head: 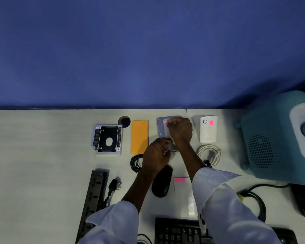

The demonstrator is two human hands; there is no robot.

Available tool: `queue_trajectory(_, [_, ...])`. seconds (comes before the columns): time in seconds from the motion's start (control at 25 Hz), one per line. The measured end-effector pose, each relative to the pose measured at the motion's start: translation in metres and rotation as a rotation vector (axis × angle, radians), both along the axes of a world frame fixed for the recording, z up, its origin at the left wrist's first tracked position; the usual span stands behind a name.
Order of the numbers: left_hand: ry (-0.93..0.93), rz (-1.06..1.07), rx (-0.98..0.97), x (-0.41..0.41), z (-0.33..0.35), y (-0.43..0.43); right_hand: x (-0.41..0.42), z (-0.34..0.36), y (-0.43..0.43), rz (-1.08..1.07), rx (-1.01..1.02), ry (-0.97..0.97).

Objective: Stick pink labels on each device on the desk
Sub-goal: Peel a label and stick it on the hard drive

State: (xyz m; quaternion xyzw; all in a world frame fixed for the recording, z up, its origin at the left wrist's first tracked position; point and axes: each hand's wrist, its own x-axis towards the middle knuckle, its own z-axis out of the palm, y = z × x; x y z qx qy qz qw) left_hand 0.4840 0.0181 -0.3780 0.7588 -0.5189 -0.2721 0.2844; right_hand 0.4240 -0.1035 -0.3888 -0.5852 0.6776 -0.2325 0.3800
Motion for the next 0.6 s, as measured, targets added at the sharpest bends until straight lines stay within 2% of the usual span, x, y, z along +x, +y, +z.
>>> queue_trajectory(0.16, [-0.002,-0.004,0.074,0.0,-0.002,0.003,0.006,0.003,0.002,-0.033,-0.053,-0.001])
queue_trajectory(0.36, [0.011,-0.006,0.077,-0.003,0.0,0.007,0.007,0.006,0.002,-0.075,-0.091,0.013])
queue_trajectory(0.6, [-0.039,-0.006,0.062,-0.01,0.005,0.009,-0.016,0.007,0.016,0.028,-0.096,-0.006])
